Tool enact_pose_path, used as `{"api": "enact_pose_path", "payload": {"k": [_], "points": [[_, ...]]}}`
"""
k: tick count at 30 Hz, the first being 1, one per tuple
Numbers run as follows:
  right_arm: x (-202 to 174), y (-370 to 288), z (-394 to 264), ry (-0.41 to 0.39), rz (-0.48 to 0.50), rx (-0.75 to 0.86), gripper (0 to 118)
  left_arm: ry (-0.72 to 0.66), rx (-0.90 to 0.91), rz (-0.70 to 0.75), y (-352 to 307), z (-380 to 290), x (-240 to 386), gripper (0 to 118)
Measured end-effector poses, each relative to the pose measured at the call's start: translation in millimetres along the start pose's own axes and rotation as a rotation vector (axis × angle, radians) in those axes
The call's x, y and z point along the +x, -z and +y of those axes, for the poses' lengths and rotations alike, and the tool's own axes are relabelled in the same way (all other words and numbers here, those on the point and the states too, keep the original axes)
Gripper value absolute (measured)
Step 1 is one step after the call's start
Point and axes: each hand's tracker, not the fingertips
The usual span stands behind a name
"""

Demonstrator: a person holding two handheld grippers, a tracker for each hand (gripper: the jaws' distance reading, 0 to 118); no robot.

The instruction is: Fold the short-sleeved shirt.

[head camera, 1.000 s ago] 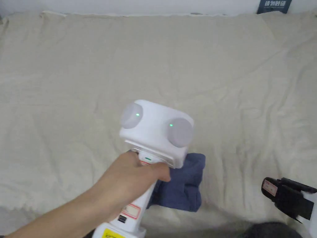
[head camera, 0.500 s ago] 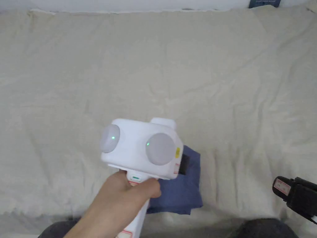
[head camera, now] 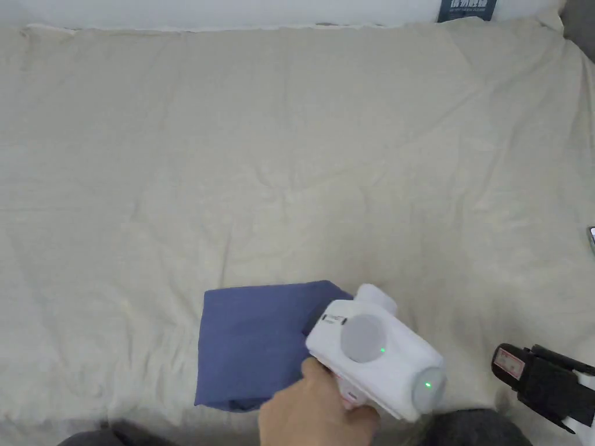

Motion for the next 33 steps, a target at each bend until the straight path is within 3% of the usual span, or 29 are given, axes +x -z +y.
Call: {"api": "enact_pose_path", "payload": {"k": [6,11,13,18,19,22,24,28,33], "points": [[1.0,0.0,7.1,-0.01,-0.071,-0.022,0,-0.106,0.072,-0.317,-10.3,25.2,16.5,0],[-17.4,32.1,16.3,-0.065,-0.061,-0.084,0,-0.329,0.091,-0.687,-7.0,-15.1,-87.6,0],[-28.4,56.6,19.2,-0.098,0.013,-0.133,0,-0.447,0.144,-0.814,1.9,-51.3,-147.6,0],[-69.1,130.4,17.2,-0.137,0.276,-0.242,0,-0.653,0.192,-0.802,40.5,-134.1,-266.0,0],[-72.4,148.1,16.1,-0.121,0.371,-0.265,0,-0.721,0.18,-0.803,50.7,-147.3,-281.1,0],[-68.3,200.6,12.3,0.03,0.645,-0.415,0,-0.827,0.157,-0.806,77.7,-179.9,-308.6,0],[-61.6,228.0,5.5,0.078,0.725,-0.468,0,-0.855,0.152,-0.88,89.9,-193.0,-308.9,0],[-45.5,271.2,-15.1,0.154,0.704,-0.587,0,-0.942,0.119,-1.088,116.3,-206.2,-291.6,0],[-20.4,285.4,-26.3,0.285,0.744,-0.612,0,-0.916,0.096,-1.155,124.0,-206.2,-276.1,0]]}}
